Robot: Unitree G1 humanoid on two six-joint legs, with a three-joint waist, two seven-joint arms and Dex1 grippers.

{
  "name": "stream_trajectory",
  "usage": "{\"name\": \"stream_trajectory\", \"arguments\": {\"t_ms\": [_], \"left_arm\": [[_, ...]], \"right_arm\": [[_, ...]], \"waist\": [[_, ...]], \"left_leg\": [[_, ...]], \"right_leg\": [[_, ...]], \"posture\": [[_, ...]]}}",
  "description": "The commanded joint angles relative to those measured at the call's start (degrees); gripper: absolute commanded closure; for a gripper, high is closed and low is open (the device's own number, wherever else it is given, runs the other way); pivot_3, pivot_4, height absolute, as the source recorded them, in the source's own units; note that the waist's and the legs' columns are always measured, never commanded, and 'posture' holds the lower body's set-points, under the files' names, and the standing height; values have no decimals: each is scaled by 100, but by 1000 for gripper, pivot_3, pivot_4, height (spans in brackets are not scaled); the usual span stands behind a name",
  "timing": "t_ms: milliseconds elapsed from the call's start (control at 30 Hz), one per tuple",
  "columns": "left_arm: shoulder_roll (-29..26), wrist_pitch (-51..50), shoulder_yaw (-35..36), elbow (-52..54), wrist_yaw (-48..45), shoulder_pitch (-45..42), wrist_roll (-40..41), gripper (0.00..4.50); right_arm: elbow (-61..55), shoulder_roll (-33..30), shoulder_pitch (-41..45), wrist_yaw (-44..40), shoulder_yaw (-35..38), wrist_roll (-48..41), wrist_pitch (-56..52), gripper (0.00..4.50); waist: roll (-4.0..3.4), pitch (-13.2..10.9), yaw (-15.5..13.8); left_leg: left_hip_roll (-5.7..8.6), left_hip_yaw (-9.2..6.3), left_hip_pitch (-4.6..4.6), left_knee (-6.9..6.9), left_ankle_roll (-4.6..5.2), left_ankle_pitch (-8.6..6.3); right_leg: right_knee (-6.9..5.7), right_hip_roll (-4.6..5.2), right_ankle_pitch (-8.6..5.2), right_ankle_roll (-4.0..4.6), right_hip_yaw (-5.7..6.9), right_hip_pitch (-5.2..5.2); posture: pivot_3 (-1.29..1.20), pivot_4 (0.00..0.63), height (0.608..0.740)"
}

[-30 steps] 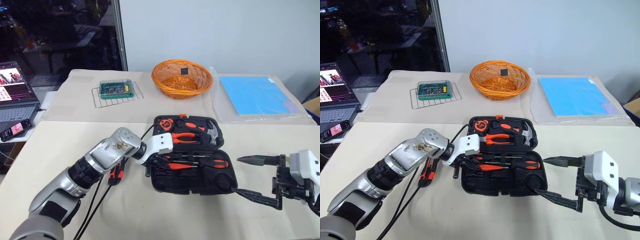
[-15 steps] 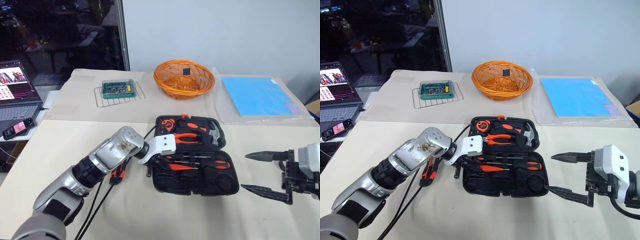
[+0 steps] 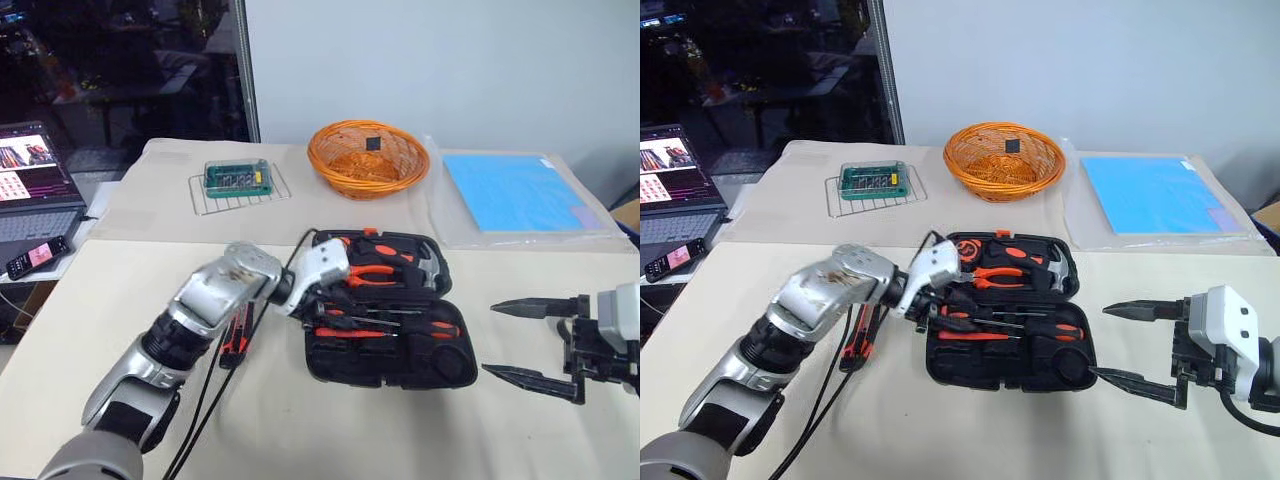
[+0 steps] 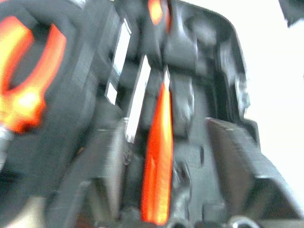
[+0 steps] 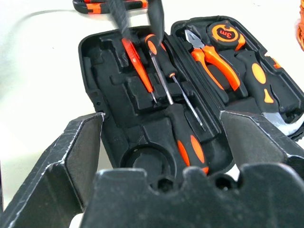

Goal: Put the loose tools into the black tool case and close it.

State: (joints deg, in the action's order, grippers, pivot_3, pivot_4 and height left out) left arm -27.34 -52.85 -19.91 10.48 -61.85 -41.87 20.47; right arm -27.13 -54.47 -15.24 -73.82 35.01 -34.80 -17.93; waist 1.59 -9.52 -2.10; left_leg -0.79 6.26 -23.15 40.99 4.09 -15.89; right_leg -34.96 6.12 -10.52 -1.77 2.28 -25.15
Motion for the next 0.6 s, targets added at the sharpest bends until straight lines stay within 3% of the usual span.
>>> {"name": "stream_trajectory", "arguments": {"t_ms": [33,100,133,367,600], "left_arm": [[218,408,203,93,324,405,76,3648],[261,549,199,114,402,569,31,4425],[248,631,160,128,432,643,-20,4477],[417,1212,-68,-153,829,869,-406,4477],[200,1853,-617,-248,694,1130,-904,4477]], "right_arm": [[-188,35,7,102,81,-29,96,0],[-210,37,-8,112,91,-40,86,0],[-215,36,-20,112,102,-43,85,0],[-300,32,-98,162,139,-77,44,0],[-349,22,-157,190,166,-99,18,0]], "waist": [[0,0,-2],[2,-1,-3],[1,-1,-4],[1,-1,-14],[0,0,2]], "left_leg": [[1,0,-1,0,0,0],[1,0,-3,1,0,0],[1,0,-4,2,0,0],[1,1,-2,3,-1,2],[1,1,-1,0,0,1]], "right_leg": [[0,1,5,4,0,0],[0,1,14,13,1,-1],[-1,1,19,20,2,-2],[0,1,19,28,1,0],[1,1,23,33,1,-1]], "posture": [[0,150,740],[0,150,740],[0,150,740],[0,150,740],[0,150,740]]}}
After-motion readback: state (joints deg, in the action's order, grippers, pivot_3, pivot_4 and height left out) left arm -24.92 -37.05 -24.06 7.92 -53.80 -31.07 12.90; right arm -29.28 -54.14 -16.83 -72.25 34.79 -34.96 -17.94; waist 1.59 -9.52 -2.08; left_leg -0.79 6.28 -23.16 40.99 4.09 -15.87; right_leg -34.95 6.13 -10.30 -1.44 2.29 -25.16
